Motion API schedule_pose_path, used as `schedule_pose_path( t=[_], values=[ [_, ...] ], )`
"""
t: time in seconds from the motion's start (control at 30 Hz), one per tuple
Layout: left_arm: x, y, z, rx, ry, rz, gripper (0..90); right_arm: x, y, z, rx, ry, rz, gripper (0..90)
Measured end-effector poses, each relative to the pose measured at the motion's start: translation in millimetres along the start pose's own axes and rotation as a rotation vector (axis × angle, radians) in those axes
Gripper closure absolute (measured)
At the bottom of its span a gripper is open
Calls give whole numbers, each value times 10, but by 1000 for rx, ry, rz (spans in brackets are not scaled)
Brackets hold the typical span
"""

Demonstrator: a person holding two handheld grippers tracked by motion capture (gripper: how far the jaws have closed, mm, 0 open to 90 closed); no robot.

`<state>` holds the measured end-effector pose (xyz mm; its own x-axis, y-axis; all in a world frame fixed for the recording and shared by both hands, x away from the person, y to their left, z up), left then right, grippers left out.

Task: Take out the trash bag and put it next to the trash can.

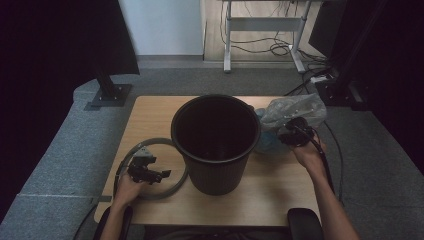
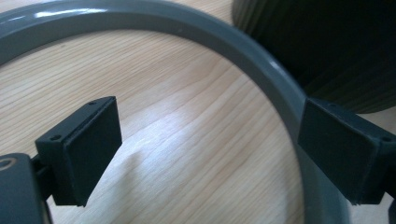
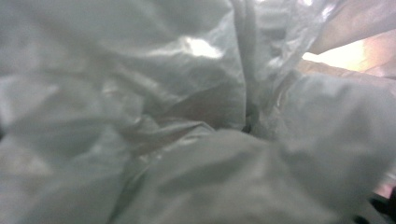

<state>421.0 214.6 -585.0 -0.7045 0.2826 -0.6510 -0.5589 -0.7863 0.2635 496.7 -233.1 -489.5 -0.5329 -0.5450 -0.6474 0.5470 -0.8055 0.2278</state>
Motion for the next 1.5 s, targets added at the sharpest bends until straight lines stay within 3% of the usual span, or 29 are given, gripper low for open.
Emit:
schedule_pose_path(
  t=[0.2,0.37,0.5,0.57,0.77,0.97,1.3,1.5],
  values=[
    [46,-114,7,-59,-13,17,62,-122,42,-458,4,-12,-37,568],
    [128,-222,-9,-119,-42,28,58,-176,23,-630,23,-32,-14,364],
    [152,-293,-2,-150,-46,53,45,-162,-71,-552,-35,-34,-24,196],
    [145,-309,8,-171,-40,49,41,-134,-89,-476,-41,-41,-13,150],
    [152,-302,40,-193,-45,38,39,-71,-143,-215,-55,27,-26,132],
    [161,-319,80,-206,-41,43,40,103,-138,-71,-18,31,-14,65],
    [186,-352,94,-215,-45,48,42,635,-250,-96,5,2,-65,0],
    [194,-358,95,-217,-46,48,42,962,-350,-172,25,-35,-56,0]
  ],
)
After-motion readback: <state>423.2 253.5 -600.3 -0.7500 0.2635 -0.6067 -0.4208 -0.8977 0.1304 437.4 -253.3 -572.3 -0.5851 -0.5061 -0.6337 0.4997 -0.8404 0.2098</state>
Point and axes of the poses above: each handheld gripper's, and its own axes: z roughly backward along the jaws, x roughly out of its underside, y roughly to its right, the point moved 10 cm from there along -z, roughly forward along the jaws, and after that the axes turned 10 degrees about z, right-handed, at the moved point
